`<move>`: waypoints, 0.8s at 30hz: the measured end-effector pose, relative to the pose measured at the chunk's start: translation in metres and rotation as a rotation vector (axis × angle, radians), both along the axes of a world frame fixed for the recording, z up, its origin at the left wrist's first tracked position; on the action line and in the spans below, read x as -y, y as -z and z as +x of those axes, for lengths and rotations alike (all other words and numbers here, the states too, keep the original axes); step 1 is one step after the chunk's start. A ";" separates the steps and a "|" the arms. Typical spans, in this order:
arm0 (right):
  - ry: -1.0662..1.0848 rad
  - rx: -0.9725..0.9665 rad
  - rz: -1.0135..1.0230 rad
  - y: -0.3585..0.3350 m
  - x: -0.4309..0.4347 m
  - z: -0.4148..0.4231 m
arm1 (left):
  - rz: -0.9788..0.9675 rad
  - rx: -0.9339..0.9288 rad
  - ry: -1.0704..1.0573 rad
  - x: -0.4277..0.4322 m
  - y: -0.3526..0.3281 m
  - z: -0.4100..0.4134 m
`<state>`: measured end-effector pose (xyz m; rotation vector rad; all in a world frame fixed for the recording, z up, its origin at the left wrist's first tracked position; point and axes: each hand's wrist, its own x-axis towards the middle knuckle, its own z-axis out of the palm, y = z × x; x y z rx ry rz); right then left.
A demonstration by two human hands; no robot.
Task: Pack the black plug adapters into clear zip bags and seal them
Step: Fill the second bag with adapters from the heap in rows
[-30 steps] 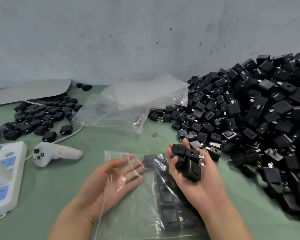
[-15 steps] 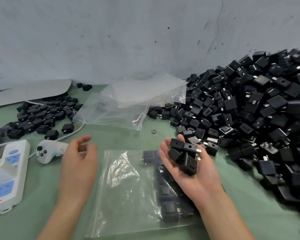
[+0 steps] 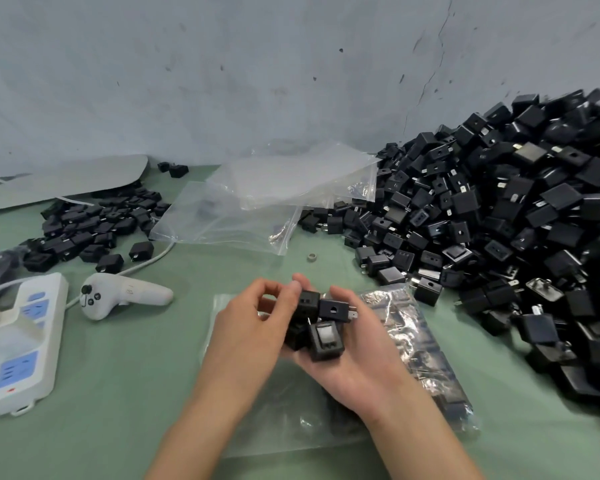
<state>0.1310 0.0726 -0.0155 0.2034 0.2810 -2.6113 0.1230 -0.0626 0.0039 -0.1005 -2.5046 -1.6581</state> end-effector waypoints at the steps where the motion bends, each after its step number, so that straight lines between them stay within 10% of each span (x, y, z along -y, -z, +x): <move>1: -0.003 0.009 0.009 0.001 0.001 0.000 | -0.016 0.015 -0.006 0.000 0.000 0.000; 9: 0.049 0.067 0.040 0.004 0.002 -0.002 | -0.134 0.040 0.211 0.007 -0.009 0.002; 17: 0.265 0.117 -0.013 0.003 -0.023 -0.005 | 0.059 0.212 -0.324 0.091 -0.003 -0.006; 24: 0.430 0.160 0.002 0.002 -0.044 -0.010 | 0.047 0.399 -0.190 0.093 0.015 0.005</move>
